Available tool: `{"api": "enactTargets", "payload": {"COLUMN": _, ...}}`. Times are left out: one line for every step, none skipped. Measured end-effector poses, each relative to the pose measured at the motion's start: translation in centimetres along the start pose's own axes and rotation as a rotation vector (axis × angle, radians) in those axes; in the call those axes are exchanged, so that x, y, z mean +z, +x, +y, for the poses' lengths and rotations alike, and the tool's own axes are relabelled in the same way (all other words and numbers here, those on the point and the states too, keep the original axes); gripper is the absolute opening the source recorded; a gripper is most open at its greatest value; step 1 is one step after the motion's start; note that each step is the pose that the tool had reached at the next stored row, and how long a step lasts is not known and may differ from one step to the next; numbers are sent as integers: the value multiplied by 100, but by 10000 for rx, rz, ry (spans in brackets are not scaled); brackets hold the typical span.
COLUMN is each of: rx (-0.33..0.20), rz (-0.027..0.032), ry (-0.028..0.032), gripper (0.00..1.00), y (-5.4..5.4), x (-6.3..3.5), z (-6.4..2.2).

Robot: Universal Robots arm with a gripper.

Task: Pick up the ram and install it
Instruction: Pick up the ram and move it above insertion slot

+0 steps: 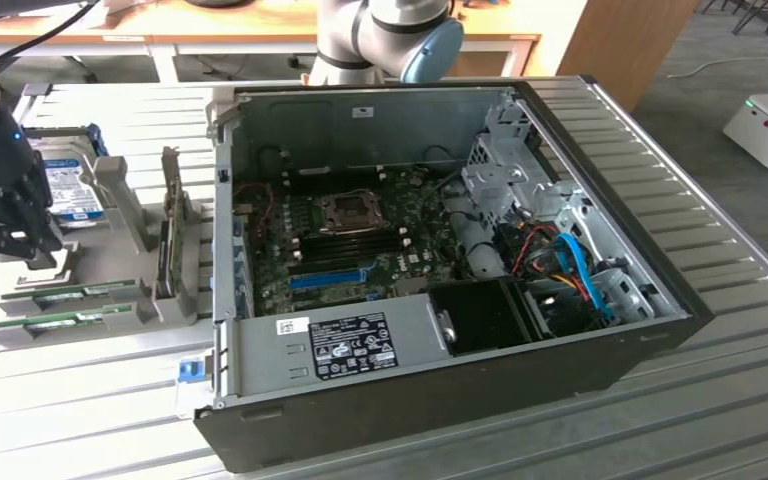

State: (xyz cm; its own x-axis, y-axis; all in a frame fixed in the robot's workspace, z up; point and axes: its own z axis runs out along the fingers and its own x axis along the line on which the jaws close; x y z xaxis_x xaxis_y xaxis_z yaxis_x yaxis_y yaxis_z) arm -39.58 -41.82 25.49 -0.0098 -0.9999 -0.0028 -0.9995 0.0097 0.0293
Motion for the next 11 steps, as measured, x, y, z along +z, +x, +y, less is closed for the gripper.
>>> {"api": "enactTargets", "payload": {"rx": 0, "rz": 0, "ry": 1, "gripper": 30, "y": 6, "x": 0, "z": 0}}
{"api": "enactTargets", "payload": {"rx": 0, "rz": 0, "ry": 0, "gripper": 30, "y": 9, "x": 0, "z": 0}}
{"api": "enactTargets", "payload": {"rx": 1, "rz": -1, "ry": 1, "gripper": 30, "y": 10, "x": 0, "z": 0}}
{"api": "enactTargets", "payload": {"rx": 1, "rz": 0, "ry": 1, "gripper": 30, "y": 10, "x": 0, "z": 0}}
{"api": "enactTargets", "payload": {"rx": 1, "rz": -1, "ry": 1, "gripper": 30, "y": 10, "x": 0, "z": 0}}
{"api": "enactTargets", "payload": {"rx": 0, "rz": 0, "ry": 0, "gripper": 30, "y": 11, "x": 0, "z": 0}}
{"api": "enactTargets", "payload": {"rx": 0, "rz": -1, "ry": 1, "gripper": 30, "y": 11, "x": 0, "z": 0}}
{"api": "enactTargets", "payload": {"rx": 0, "rz": 0, "ry": 0, "gripper": 30, "y": 11, "x": 1, "z": 0}}
{"api": "enactTargets", "payload": {"rx": 0, "rz": 0, "ry": 0, "gripper": 30, "y": 11, "x": 1, "z": 0}}
{"api": "enactTargets", "payload": {"rx": 0, "rz": 0, "ry": 0, "gripper": 30, "y": 11, "x": 4, "z": 0}}
{"api": "enactTargets", "payload": {"rx": 0, "rz": -1, "ry": 2, "gripper": 30, "y": 11, "x": 9, "z": 0}}
